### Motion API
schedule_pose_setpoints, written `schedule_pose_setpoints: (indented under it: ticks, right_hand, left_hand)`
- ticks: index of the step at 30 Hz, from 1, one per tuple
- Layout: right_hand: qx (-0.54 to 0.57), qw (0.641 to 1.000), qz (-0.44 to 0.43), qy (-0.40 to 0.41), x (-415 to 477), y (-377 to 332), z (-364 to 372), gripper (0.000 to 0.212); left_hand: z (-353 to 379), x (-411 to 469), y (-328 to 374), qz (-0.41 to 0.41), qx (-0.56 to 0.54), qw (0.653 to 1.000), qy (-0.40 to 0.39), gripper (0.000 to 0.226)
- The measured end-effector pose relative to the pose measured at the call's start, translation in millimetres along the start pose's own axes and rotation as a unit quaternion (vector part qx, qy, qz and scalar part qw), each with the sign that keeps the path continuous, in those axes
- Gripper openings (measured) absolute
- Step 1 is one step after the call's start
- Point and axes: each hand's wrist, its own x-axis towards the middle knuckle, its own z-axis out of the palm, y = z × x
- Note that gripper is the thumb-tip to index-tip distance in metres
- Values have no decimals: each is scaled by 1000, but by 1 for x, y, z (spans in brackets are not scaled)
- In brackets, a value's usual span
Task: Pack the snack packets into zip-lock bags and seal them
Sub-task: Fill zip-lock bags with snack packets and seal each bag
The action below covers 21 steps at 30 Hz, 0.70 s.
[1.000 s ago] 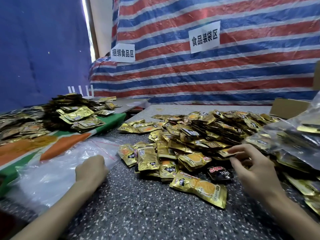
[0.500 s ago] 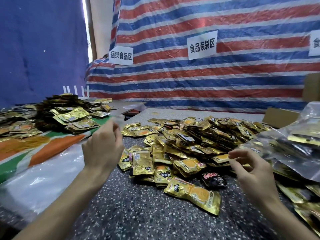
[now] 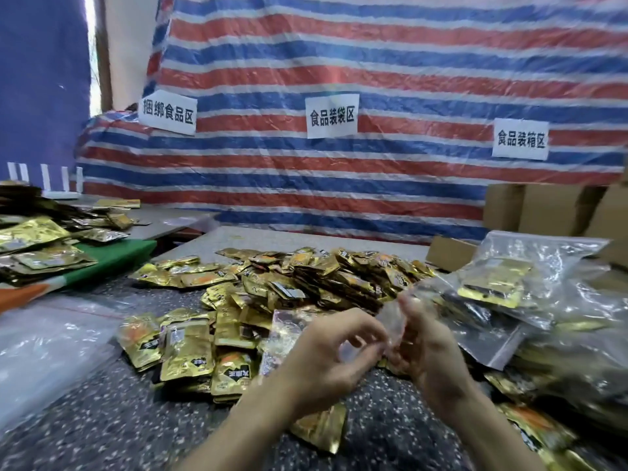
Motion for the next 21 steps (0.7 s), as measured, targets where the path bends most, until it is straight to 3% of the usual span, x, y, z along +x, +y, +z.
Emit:
schedule_pose_setpoints:
  ticks: [5,9,11,16,18,21]
  right_hand:
    - [-57,996,54,-42,-1,3,3,19]
    - [-110,983,124,-78,-4,3,9,50]
    - [-116,976,145,-112,-6,3,8,50]
    - [-100,970,158,-158,-9,-4,-1,11]
    - [-88,976,133,-147,-9,-5,-4,14]
    - [-50,986,81,-137,-10,-8,-3,16]
  left_hand:
    - [4,-21,-11,-68,-111,991,-10,16]
    - [-4,-26,-13,-41,-87,995,14,5]
    - [-5,-26,-13,11,-50,999,7,5]
    - [-3,-29,-14,46,20,999,-12,8]
    - [-4,-30,-10,-6,-14,1000,0,7]
    - [-6,-27,-1,-173,-118,977,39,38]
